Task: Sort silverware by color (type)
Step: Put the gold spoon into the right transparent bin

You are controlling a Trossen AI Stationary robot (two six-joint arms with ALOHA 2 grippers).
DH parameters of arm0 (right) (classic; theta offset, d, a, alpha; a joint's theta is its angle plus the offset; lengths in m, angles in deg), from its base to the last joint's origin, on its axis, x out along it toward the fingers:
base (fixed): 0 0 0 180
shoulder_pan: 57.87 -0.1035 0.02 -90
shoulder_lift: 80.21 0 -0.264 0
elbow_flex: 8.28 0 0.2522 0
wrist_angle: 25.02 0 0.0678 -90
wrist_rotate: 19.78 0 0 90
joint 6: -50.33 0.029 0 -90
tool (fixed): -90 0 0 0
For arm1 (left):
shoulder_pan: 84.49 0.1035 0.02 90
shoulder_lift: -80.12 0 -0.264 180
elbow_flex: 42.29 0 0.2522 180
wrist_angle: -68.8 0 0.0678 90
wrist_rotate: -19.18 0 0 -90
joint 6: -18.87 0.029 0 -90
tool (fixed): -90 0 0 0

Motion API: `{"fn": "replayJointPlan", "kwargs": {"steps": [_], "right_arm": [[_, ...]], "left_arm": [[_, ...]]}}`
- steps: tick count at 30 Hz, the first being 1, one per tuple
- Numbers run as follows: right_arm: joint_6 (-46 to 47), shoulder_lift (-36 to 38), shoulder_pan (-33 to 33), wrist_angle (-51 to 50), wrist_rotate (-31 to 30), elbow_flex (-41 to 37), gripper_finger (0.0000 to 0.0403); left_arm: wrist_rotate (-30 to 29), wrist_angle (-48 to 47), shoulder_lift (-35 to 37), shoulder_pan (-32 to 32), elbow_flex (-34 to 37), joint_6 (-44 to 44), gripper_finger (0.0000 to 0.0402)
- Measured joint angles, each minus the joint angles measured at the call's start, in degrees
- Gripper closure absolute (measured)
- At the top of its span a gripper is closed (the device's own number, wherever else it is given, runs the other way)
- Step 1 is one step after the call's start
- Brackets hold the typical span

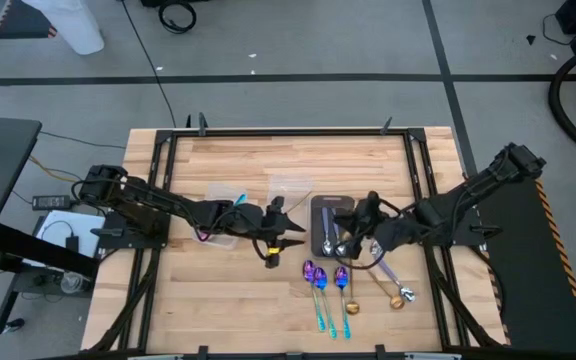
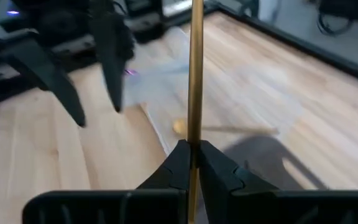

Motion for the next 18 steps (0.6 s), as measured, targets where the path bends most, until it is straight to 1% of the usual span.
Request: {"fn": "replayJointPlan", "kwargs": {"steps": [4, 6, 9, 12, 18], "right_arm": [[-7.9, 0.0, 2.0, 5.6, 2.7, 0.0, 0.0374], [-11.2, 0.0, 2.6, 7.8, 3.2, 0.0, 0.0374], [-15.8, 0.0, 3.4, 11.0, 4.3, 0.0, 0.0374], [-19.9, 0.0, 4.2, 14.0, 6.9, 0.0, 0.0374], [-25.0, 0.0, 5.4, 15.2, 11.6, 0.0, 0.0374]], "left_arm": [[-2.7, 3.2, 0.0, 0.0, 0.0, 0.0, 0.0253], [-3.8, 5.1, 0.0, 0.2, 0.0, 0.0, 0.0253], [-3.9, 7.6, 0.0, 1.0, 0.0, 0.0, 0.0253], [-3.9, 9.7, 0.0, 2.2, 0.0, 0.0, 0.0253], [-4.0, 16.4, 0.0, 4.0, 0.0, 0.0, 0.0253]]}}
